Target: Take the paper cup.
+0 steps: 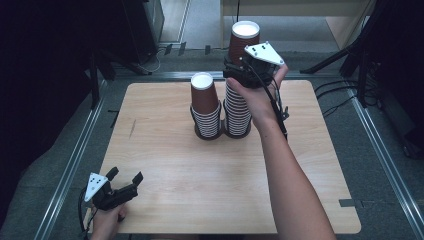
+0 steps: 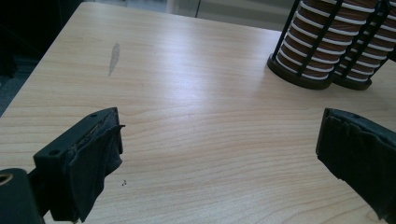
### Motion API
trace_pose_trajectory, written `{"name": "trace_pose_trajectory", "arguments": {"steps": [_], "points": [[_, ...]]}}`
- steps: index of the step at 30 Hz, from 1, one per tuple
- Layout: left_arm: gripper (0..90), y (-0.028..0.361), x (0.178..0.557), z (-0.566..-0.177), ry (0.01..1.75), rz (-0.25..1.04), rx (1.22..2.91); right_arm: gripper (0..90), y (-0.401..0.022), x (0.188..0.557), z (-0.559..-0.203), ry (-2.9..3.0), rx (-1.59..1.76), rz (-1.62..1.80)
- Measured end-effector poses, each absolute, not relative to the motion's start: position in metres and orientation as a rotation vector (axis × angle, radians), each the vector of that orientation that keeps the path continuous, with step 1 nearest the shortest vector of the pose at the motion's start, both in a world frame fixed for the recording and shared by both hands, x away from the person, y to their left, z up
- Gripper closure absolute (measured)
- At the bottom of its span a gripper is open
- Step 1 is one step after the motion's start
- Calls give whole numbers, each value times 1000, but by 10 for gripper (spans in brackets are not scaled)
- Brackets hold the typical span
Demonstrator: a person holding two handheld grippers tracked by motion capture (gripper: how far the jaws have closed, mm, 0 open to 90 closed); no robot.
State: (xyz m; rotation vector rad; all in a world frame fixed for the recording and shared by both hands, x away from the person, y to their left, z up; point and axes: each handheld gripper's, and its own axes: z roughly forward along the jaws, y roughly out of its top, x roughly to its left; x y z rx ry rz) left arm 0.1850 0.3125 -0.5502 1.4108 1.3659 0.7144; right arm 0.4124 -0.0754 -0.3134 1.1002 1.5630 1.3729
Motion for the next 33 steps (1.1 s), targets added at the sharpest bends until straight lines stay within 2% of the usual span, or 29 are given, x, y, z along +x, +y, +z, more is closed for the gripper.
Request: {"name": "trace_pose_trajectory", "arguments": {"steps": [15,33], "points": [[8,312,185,-550,1363,714,1411,133,-75,407,-293,1511,1066,1381],[8,312,185,-550,1366,718,1407,134,-75,393,-248,1421,1025,1433]]}}
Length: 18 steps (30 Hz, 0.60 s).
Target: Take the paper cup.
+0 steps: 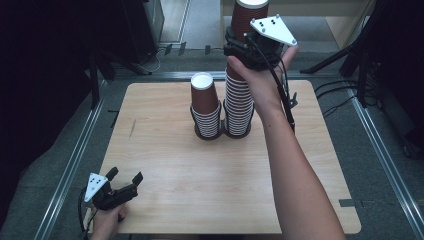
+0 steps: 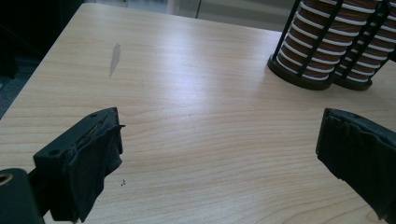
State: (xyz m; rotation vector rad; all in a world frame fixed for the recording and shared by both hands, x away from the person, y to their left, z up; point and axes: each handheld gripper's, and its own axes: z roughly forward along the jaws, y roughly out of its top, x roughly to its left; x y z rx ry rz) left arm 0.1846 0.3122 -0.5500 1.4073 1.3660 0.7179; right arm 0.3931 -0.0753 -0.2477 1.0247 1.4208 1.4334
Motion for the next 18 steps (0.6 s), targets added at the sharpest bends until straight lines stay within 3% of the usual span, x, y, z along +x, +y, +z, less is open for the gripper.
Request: {"name": "trace_pose_trajectory", "arguments": {"steps": [18], "points": [[8,311,184,-550,1365,728,1417,135,-83,361,-224,1403,961,1431]]}}
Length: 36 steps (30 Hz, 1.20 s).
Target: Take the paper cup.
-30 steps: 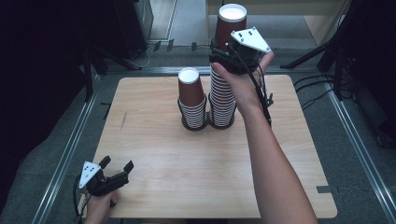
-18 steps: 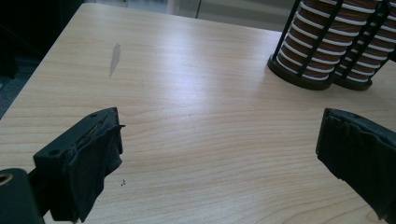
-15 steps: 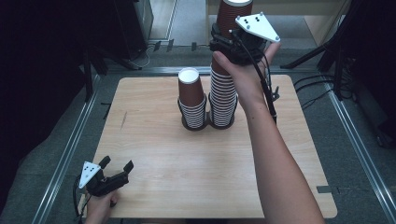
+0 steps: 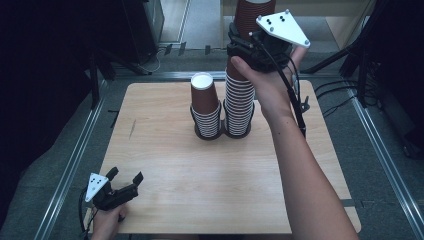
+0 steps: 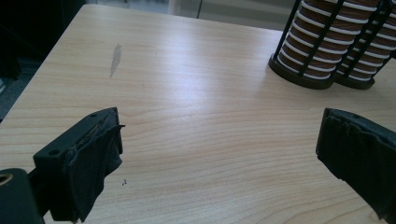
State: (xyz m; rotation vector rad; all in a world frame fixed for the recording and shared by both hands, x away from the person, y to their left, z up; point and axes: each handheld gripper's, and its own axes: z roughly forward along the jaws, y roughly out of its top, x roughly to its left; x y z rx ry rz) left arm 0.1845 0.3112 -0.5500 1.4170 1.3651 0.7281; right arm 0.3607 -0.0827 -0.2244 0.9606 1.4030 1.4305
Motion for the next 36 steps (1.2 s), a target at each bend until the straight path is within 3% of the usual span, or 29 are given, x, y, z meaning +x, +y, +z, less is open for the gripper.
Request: {"name": "trace_pose_trajectory", "arguments": {"steps": [19,36], "points": [[8,310,184,-550,1365,740,1425,135,-104,317,-251,1438,928,1468],[8,309,184,-550,1367,742,1420,135,-119,301,-290,1493,927,1399]]}}
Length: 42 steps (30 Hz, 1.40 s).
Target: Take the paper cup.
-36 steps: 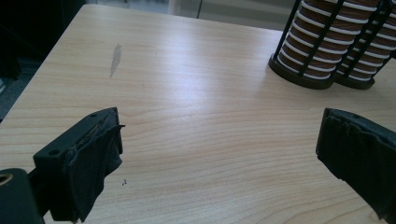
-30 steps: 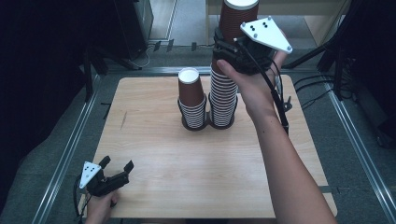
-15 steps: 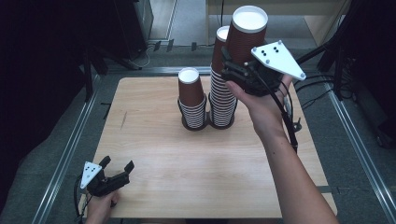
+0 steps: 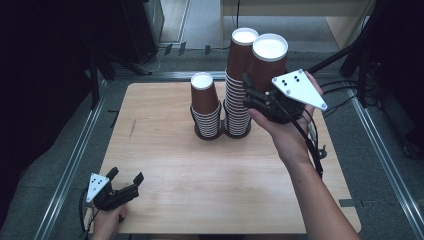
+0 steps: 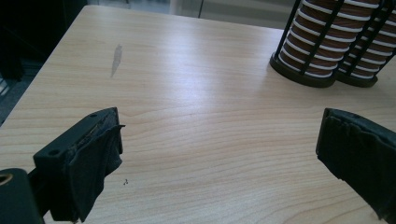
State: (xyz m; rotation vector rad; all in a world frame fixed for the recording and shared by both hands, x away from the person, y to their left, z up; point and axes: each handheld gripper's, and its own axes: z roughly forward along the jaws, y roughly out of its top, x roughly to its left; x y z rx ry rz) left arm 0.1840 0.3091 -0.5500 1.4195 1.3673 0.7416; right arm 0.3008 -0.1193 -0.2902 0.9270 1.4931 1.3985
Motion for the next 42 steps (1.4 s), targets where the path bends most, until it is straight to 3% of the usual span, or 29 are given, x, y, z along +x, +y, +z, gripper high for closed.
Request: {"name": "trace_pose_trajectory", "arguments": {"steps": [25,30,42], "points": [[8,308,183,-550,1355,749,1425,134,-133,287,-359,1536,995,1399],[8,298,182,-548,1320,801,1476,134,-134,283,-377,1548,991,1383],[8,270,193,-528,1208,781,1533,134,-136,280,-415,1605,982,1385]]}}
